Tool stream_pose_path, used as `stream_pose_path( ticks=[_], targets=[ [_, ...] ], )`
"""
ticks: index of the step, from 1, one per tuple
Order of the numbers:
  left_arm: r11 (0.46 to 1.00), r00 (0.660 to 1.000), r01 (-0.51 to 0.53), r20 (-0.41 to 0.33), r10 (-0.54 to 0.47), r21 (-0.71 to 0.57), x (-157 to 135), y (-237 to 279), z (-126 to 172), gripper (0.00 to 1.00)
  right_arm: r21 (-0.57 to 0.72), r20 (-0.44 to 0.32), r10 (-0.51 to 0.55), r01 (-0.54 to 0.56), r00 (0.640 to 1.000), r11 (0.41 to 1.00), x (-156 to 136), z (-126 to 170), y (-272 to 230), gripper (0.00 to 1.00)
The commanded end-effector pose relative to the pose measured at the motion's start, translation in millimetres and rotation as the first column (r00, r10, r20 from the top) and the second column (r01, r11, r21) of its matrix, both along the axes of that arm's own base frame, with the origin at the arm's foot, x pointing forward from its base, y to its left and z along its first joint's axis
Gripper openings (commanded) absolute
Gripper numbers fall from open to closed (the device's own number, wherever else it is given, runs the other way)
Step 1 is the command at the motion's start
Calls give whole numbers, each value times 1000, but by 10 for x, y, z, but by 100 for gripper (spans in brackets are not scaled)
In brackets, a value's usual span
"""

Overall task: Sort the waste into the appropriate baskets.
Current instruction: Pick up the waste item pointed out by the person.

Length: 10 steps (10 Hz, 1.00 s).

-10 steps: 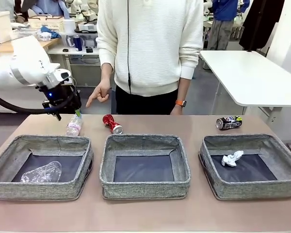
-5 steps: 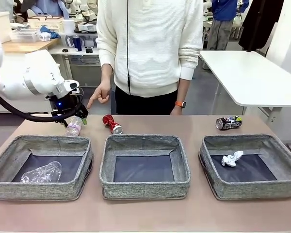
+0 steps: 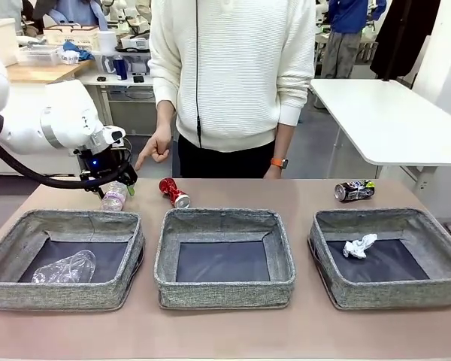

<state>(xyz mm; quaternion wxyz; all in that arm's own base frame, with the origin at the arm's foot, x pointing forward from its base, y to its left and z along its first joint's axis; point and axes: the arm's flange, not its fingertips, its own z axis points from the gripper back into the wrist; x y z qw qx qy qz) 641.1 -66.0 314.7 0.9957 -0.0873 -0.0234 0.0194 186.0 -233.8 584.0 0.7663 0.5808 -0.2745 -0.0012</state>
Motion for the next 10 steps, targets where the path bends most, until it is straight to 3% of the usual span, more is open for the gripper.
stream_pose_path(
  ticks=[1, 3, 4, 6, 7, 8, 10],
  targets=[
    [999, 999, -32, -27, 32, 7, 16, -28, 56, 73, 8, 15, 2, -2, 1000, 1000, -14, 6, 21, 100],
    [999, 999, -35, -31, 36, 23, 23, -25, 59, 15, 8, 15, 2, -2, 1000, 1000, -14, 6, 21, 100],
    [999, 999, -37, -29, 38, 22, 30, -21, 60, 0, 8, 15, 2, -2, 1000, 1000, -14, 6, 21, 100],
    [999, 999, -41, -29, 42, 23, 36, -21, 60, 0, 8, 15, 2, -2, 1000, 1000, -14, 6, 21, 100],
    [999, 999, -43, -28, 44, 24, 36, -19, 62, 5, 8, 15, 2, -2, 1000, 1000, -14, 6, 21, 100],
    [999, 999, -45, -30, 45, 22, 34, -17, 61, 0, 8, 15, 2, -2, 1000, 1000, -14, 6, 21, 100],
    [998, 997, -64, -37, 64, 14, 21, -8, 64, 0, 8, 15, 2, -2, 1000, 1000, -14, 6, 21, 100]
  ],
)
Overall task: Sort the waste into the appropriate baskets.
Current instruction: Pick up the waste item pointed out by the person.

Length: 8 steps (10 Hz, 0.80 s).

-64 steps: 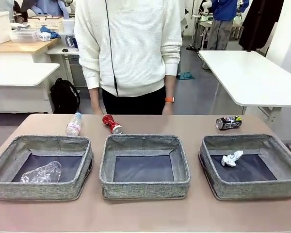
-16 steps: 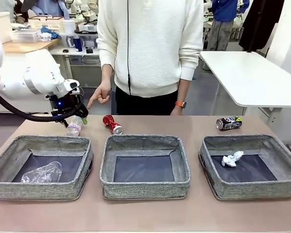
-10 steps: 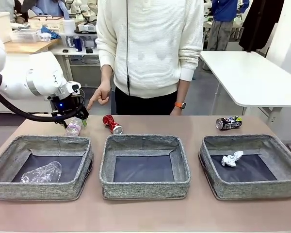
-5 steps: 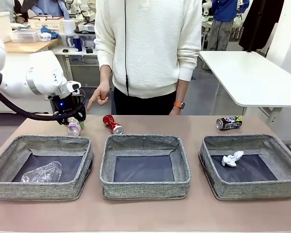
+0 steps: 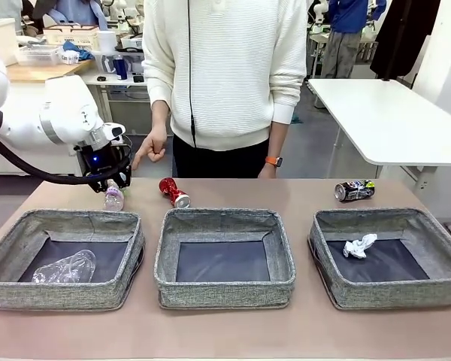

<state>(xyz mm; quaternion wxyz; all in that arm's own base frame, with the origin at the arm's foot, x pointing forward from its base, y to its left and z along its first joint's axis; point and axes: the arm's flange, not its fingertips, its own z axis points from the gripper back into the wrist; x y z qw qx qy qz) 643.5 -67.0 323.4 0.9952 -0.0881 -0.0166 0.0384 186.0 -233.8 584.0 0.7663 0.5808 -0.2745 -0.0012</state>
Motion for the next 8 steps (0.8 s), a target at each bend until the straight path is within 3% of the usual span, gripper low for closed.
stream_pose_path(
  ticks=[1, 3, 4, 6, 7, 8],
  targets=[
    [999, 999, -30, -21, 31, 16, -8, 3, -20, 0, 8, 15, 2, -2, 1000, 1000, -14, 6, 21, 100],
    [999, 999, -48, -10, 48, 14, -55, 56, 69, 0, 8, 15, 2, -2, 1000, 1000, -14, 6, 21, 100],
    [998, 998, -63, 12, 63, 12, -171, 126, 281, 0, 8, 15, 2, -2, 1000, 1000, -14, 6, 21, 100],
    [997, 999, 23, -25, -25, -78, -892, 248, 1227, 0, 8, 15, 2, -2, 1000, 1000, -14, 6, 21, 100],
    [974, 976, 181, -100, -196, -137, -1408, 229, 1624, 0, 8, 15, 2, -2, 1000, 1000, -14, 6, 21, 100],
    [976, 980, 184, -54, -191, -118, -1902, 187, 1878, 0, 8, 15, 2, -2, 1000, 1000, -14, 6, 21, 100]
  ],
)
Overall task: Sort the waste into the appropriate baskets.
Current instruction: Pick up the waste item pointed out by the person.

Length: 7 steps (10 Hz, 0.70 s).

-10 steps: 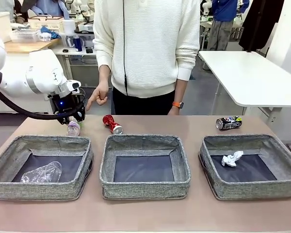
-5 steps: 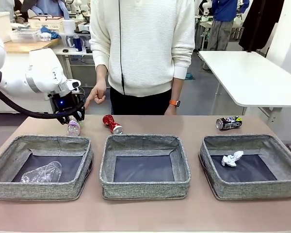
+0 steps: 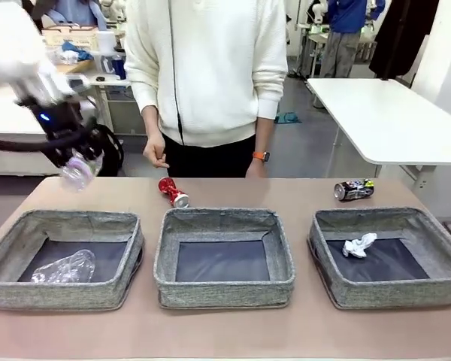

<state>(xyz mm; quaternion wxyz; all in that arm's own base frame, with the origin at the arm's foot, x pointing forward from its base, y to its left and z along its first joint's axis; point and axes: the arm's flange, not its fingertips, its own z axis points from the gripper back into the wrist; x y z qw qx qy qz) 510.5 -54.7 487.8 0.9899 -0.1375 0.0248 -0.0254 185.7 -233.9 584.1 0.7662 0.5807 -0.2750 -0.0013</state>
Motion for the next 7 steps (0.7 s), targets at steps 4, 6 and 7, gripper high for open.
stream_pose_path(
  ticks=[4, 6, 7],
  targets=[
    [998, 998, 62, 7, -62, 14, -1078, -131, 289, 0, 8, 15, 3, -3, 1000, 1000, -10, 4, 22, 100],
    [998, 998, 62, 7, -62, 14, -1078, -131, 289, 0, 8, 15, 3, -3, 1000, 1000, -10, 4, 22, 100],
    [998, 998, 62, 7, -62, 14, -1078, -131, 289, 0, 8, 15, 3, -3, 1000, 1000, -10, 4, 22, 100]
  ],
)
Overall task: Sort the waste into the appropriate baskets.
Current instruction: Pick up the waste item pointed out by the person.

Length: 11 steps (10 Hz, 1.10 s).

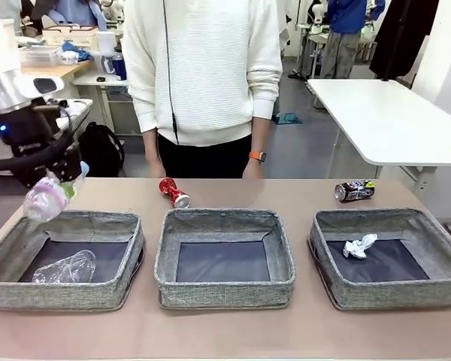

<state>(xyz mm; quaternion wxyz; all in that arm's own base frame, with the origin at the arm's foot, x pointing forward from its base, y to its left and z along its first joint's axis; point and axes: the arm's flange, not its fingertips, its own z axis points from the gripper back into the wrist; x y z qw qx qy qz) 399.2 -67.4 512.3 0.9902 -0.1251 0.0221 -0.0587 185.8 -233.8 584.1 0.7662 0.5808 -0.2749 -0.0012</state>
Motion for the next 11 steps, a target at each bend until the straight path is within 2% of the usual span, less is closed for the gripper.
stream_pose_path(
  ticks=[1, 2, 3, 4, 6, 7, 8, 10, 11],
  targets=[
    [1000, 1000, 5, -2, -5, 5, -118, -15, -42, 20, 8, 15, 3, -3, 1000, 1000, -11, 5, 22, 100],
    [1000, 1000, -23, -20, 23, -6, -53, -423, 62, 20, 8, 15, 3, -3, 1000, 1000, -11, 5, 22, 100],
    [998, 999, -12, -35, 14, 54, -22, -995, 530, 20, 8, 15, 3, -3, 1000, 1000, -11, 5, 22, 100],
    [999, 999, 34, 20, -34, 17, -71, -1541, 991, 20, 8, 15, 3, -3, 1000, 1000, -11, 5, 22, 100],
    [995, 999, 32, -22, -30, 97, -196, -2360, 1529, 20, 8, 15, 3, -3, 1000, 1000, -11, 5, 22, 100],
    [985, 998, 51, -30, -47, 162, -235, -2590, 1731, 20, 8, 15, 3, -3, 1000, 1000, -11, 5, 22, 100],
    [983, 997, 83, -11, -83, 165, -278, -2712, 1921, 20, 8, 15, 3, -3, 1000, 1000, -11, 5, 22, 100],
    [989, 992, 99, 67, -107, 106, -357, -2822, 2232, 20, 8, 15, 3, -3, 1000, 1000, -11, 5, 22, 100],
    [993, 992, 90, 80, -97, 82, -358, -2839, 2283, 20, 8, 15, 3, -3, 1000, 1000, -11, 5, 22, 100]
  ],
)
